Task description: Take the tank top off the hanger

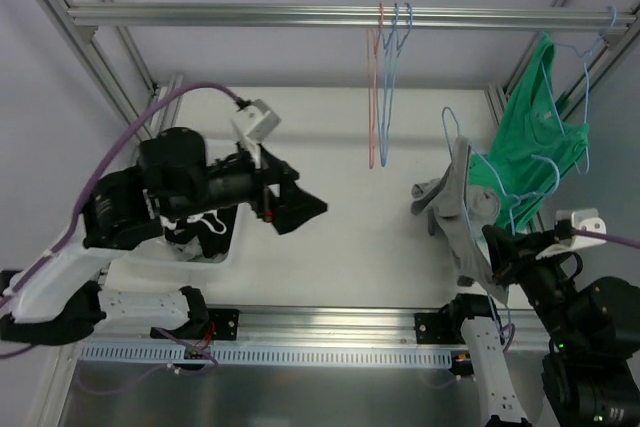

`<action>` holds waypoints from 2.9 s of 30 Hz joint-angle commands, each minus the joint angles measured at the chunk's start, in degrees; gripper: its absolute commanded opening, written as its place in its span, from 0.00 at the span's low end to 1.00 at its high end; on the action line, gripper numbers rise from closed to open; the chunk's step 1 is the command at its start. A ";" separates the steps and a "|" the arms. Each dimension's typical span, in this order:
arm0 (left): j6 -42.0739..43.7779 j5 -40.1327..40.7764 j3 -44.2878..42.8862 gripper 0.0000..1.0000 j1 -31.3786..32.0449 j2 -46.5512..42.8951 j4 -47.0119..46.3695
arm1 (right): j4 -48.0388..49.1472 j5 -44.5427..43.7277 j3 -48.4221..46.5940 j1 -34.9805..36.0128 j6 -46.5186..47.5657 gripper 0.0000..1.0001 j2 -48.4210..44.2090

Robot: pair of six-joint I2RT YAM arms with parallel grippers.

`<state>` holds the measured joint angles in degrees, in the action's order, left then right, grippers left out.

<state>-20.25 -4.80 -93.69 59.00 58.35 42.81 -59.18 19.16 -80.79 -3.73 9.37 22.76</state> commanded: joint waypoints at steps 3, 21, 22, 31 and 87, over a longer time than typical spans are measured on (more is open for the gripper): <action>5.20 26.34 -10.98 0.99 14.82 16.08 -7.98 | -11.11 -6.92 -1.65 5.03 -2.33 0.00 -3.34; 0.83 15.44 -24.09 0.84 15.00 43.34 -16.96 | -8.77 -9.58 0.90 12.52 -2.16 0.00 -4.74; 0.83 14.91 -23.56 0.84 15.00 43.26 -18.19 | -8.07 -9.14 1.08 12.52 -2.25 0.00 -5.44; 0.48 11.56 -22.33 0.74 15.00 46.06 -21.80 | -4.46 -3.87 1.61 12.52 -3.56 0.00 -6.77; -12.17 41.86 40.13 0.00 28.54 8.37 -36.84 | 48.92 -25.29 15.67 21.39 -11.49 0.00 -3.68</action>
<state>-24.99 20.23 -57.69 87.70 71.68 4.19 -3.88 8.38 -57.65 17.96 -8.64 22.02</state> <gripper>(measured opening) 0.023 0.022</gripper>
